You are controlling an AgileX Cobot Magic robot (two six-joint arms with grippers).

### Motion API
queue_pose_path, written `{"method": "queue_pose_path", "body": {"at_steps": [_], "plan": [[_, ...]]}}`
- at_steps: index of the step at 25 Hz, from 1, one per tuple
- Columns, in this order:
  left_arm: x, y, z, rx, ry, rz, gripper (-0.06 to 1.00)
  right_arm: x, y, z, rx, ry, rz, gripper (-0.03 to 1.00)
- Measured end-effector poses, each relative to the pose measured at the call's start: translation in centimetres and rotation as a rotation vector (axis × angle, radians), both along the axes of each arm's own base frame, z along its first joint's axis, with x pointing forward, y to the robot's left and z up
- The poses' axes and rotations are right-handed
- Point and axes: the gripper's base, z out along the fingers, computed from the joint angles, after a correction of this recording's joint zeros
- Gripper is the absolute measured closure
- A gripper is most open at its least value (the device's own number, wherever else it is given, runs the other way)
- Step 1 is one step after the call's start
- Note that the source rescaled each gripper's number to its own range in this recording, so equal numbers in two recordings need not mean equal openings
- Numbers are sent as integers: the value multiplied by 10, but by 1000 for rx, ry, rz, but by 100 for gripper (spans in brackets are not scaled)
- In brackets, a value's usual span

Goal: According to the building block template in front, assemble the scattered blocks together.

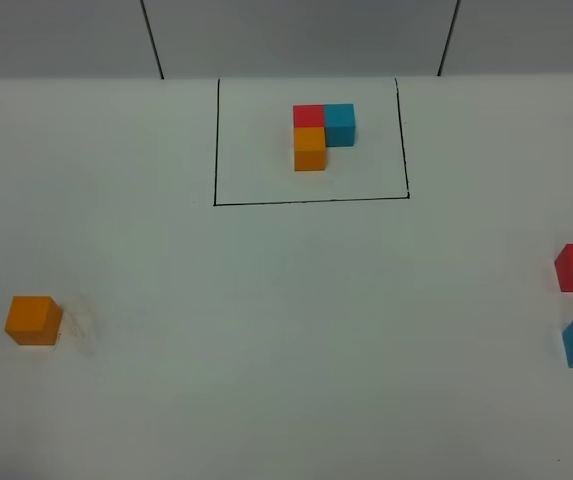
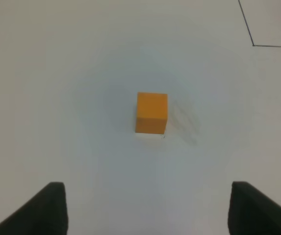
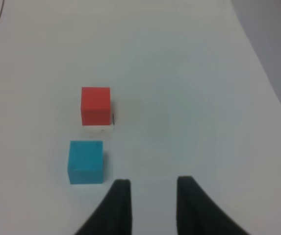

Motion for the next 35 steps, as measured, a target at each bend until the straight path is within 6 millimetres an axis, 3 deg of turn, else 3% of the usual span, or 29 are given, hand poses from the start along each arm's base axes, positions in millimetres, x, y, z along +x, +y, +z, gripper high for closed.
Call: {"method": "queue_pose_path", "body": {"at_steps": [28,31,35], "plan": [[2,2,2,10,7,18,41,0,0,0,0,0,0,97],[15,1,16,0,44,29,41,0,0,0,0,0,0,97],[59,0,39,22,203,36,41,0,0,0,0,0,0,97]]}}
